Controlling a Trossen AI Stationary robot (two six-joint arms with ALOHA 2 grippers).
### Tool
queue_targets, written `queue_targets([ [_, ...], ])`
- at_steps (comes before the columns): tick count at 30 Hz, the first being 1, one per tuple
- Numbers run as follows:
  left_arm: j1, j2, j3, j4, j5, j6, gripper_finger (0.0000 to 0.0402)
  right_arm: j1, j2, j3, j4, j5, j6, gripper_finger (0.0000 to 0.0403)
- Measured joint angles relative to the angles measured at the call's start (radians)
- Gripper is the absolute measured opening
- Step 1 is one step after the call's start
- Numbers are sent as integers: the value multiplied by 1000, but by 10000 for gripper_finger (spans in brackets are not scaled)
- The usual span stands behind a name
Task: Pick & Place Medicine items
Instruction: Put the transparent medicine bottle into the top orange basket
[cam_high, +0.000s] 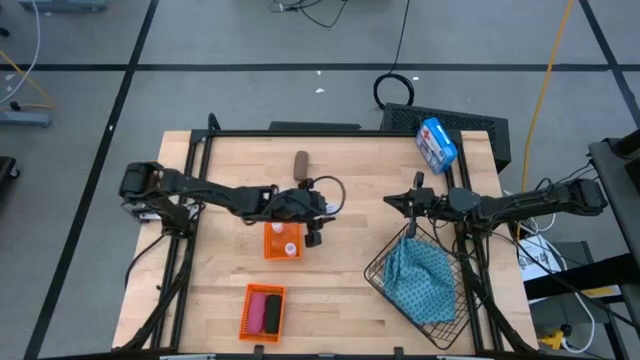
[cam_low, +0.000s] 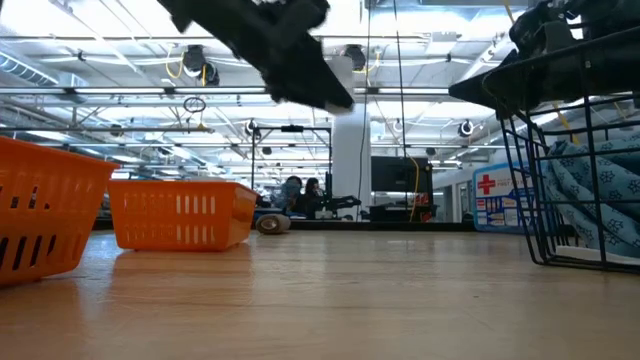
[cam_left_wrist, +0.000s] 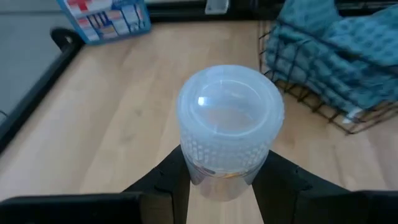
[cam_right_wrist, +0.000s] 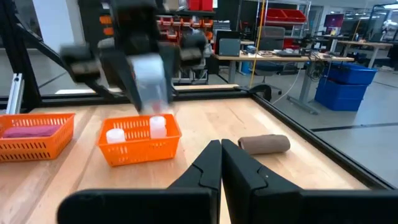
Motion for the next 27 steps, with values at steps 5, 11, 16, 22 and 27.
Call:
queue_targets([
  [5,-42,-89,-92,12,-47,-3,138,0,-4,0,0,1,-8,0],
  [11,-78,-151,-228,180,-125,-83,138,0,23,-2,62,0,-7,4],
  [16,-96,-141,-231,312,-115,-24,138,0,134,20,214,-5,-8,57],
  [22,-94,-139,-231,354,-114,-13,138,0,334,149,222,-76,23,172],
  [27,-92,-139,-231,336,-98,-21,138,0,499,317,204,-201,22,242],
])
